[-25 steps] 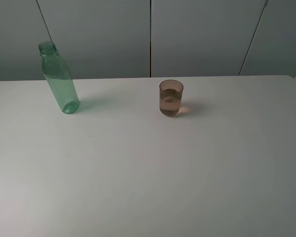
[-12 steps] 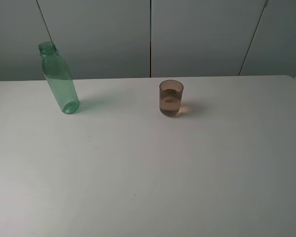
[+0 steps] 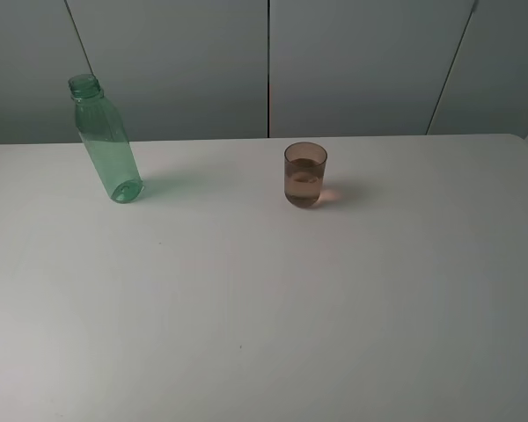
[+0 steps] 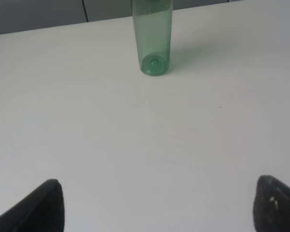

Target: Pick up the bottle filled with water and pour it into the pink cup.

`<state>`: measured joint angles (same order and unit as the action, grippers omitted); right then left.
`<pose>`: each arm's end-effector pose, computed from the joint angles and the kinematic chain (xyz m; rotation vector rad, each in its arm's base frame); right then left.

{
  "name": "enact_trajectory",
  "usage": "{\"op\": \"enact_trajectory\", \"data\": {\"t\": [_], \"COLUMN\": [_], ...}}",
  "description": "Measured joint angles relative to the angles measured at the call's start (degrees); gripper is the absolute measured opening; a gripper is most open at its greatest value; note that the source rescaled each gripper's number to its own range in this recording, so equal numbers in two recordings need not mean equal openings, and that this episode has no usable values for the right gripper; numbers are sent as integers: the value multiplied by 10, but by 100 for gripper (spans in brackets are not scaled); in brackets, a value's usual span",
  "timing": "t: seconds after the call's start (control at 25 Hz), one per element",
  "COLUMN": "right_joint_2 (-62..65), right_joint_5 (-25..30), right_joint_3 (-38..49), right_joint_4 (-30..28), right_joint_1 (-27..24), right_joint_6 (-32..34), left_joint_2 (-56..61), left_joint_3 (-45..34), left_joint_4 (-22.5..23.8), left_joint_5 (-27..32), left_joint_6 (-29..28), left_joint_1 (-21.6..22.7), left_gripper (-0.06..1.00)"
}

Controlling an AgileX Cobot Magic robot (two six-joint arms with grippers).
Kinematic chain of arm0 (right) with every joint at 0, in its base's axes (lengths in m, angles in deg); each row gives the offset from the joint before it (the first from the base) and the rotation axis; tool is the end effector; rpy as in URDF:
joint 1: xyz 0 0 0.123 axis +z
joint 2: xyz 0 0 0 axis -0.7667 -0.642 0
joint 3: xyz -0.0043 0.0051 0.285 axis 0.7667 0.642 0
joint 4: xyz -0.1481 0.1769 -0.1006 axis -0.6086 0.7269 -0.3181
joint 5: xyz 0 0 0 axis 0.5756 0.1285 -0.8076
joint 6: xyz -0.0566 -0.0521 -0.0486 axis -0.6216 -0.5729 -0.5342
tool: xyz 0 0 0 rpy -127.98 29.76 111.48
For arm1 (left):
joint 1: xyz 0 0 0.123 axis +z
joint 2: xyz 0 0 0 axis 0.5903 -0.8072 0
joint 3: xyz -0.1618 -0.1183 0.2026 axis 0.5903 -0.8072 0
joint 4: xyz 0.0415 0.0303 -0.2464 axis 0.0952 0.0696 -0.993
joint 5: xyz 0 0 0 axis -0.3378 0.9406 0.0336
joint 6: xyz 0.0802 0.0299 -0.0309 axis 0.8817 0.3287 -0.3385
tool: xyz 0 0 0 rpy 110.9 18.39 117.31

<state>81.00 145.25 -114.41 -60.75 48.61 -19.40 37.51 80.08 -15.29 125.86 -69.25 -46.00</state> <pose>-0.0073 -0.0031 0.2754 0.0176 2.0746 -0.0713 -0.0069 0.0029 0.2788 0.1588 2.0506 -0.0900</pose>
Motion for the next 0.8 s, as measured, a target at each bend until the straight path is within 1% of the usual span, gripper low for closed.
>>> {"op": "enact_trajectory", "data": {"t": [0.8], "right_joint_2": [0], "right_joint_5": [0], "right_joint_3": [0], "right_joint_4": [0], "right_joint_1": [0], "right_joint_6": [0], "left_joint_2": [0], "left_joint_3": [-1], "left_joint_4": [-1], "left_joint_5": [0], "left_joint_6": [0], "left_joint_1": [0], "left_gripper": [99]}}
